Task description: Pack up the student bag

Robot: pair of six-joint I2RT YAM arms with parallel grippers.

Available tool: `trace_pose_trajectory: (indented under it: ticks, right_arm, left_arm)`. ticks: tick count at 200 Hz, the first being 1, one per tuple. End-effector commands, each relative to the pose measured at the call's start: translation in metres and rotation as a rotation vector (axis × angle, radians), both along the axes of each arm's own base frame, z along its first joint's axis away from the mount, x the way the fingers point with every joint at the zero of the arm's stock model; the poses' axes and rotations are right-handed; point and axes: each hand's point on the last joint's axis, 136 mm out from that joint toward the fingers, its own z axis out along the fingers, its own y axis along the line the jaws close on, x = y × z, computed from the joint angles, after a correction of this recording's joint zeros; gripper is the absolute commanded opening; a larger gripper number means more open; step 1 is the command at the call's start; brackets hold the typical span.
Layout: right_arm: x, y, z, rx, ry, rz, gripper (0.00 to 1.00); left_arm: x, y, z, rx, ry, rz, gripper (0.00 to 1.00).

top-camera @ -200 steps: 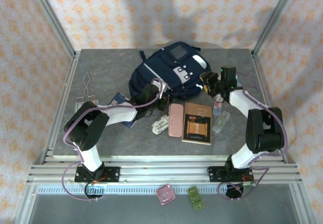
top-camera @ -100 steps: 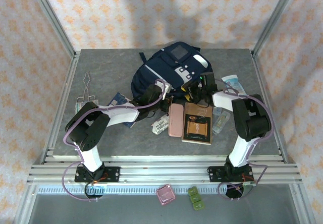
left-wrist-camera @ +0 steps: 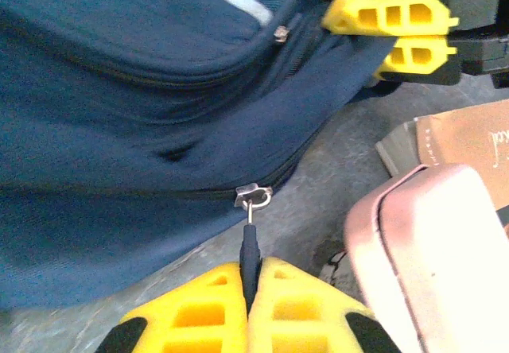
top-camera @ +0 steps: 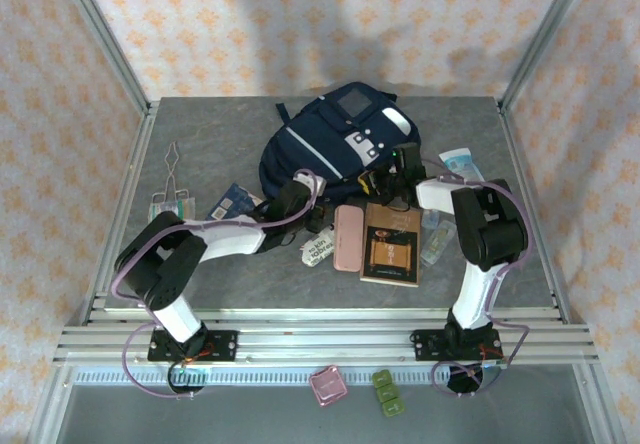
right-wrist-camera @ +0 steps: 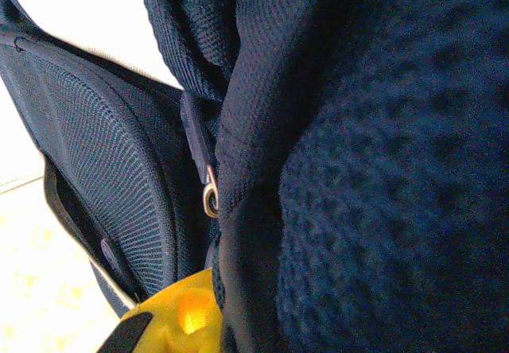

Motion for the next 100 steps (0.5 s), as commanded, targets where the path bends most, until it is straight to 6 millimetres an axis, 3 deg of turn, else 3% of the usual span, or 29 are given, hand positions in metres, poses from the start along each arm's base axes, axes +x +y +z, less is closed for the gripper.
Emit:
trace_pose_trajectory:
  ticks: [1,56,71,100]
  right_arm:
    - [0.029,-0.017,0.046,0.025,-0.164,-0.072,0.00]
    - [0.035,-0.040,0.063,0.019,-0.205,-0.116,0.00]
    - [0.037,-0.038,0.069,0.024,-0.217,-0.106,0.00]
    - [0.043,-0.024,0.083,0.062,-0.243,-0.052,0.00]
  left_arm:
    - [0.001,0.038,0.000,0.020,-0.007,0.127,0.00]
    - [0.006,0.119,-0.003,0.078,-0.008,0.341,0.00]
    - [0.006,0.124,-0.003,0.082,-0.005,0.346,0.00]
    - [0.003,0.113,0.007,0.043,-0.001,0.311,0.00]
